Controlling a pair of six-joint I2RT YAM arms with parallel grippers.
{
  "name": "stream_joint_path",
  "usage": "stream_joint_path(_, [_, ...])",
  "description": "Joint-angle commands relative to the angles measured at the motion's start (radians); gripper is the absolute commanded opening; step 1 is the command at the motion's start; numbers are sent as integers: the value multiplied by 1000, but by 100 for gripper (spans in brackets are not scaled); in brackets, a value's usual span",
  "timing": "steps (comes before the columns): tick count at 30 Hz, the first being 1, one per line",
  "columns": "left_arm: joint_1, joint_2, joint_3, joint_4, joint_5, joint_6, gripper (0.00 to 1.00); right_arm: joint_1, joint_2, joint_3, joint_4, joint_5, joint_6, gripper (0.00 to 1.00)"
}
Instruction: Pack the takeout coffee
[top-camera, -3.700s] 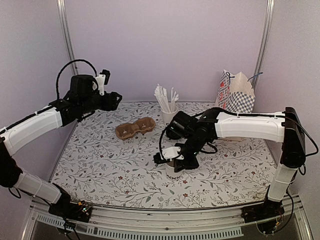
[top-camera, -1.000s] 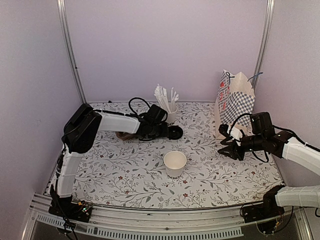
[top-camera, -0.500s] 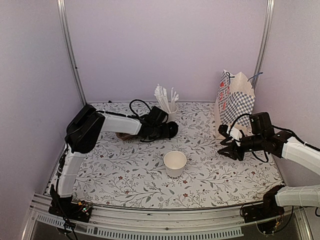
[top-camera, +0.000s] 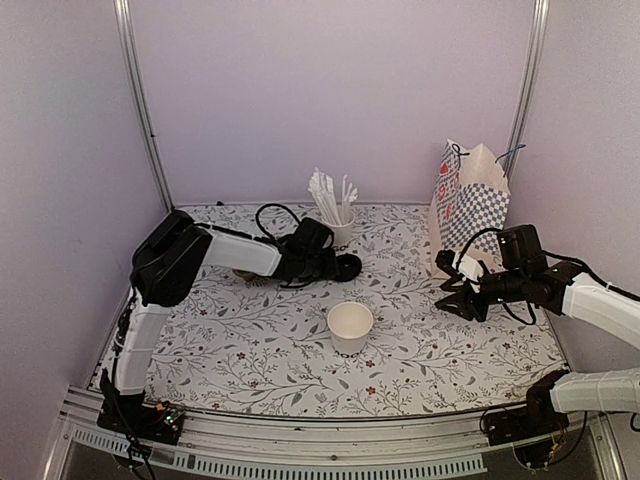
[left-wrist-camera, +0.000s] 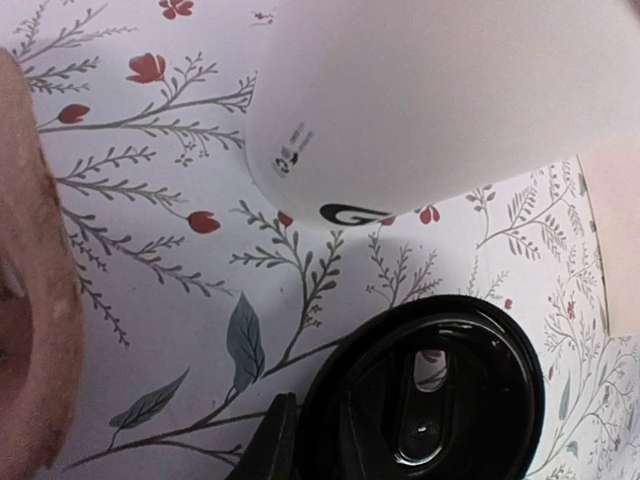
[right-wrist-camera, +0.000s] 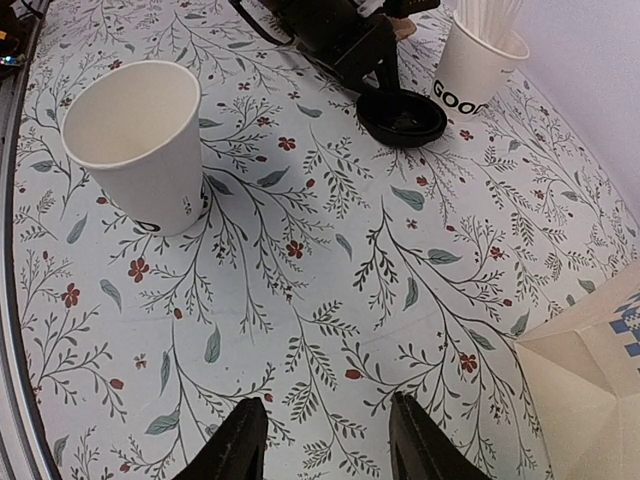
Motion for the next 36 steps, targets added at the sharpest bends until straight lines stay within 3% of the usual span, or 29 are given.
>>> stream_joint_path(1, [-5, -76, -92, 35, -3, -1, 16, -4, 9, 1, 2, 9, -5, 45])
stream_joint_path(16, [10, -460, -416, 99, -15, 65, 14, -5, 8, 1, 1, 14, -7, 45])
stream_joint_path(22, [12, -659, -549, 191, 84, 119, 14, -5, -19, 49, -11, -41, 16, 46])
stream_joint_path(26, [12, -799, -641, 340, 233, 150, 14, -5, -10, 164, -38, -119, 39, 70])
stream_joint_path(29, [12, -857, -670, 414, 331, 146, 14, 3, 73, 308, -89, -216, 50, 82])
stream_joint_path(31, [10, -887, -686, 463, 393, 134, 14, 17, 129, 415, -119, -289, 67, 98])
stream_joint_path(36, [4, -938, -722, 588, 499, 101, 15, 82, 291, 668, -213, -416, 128, 99])
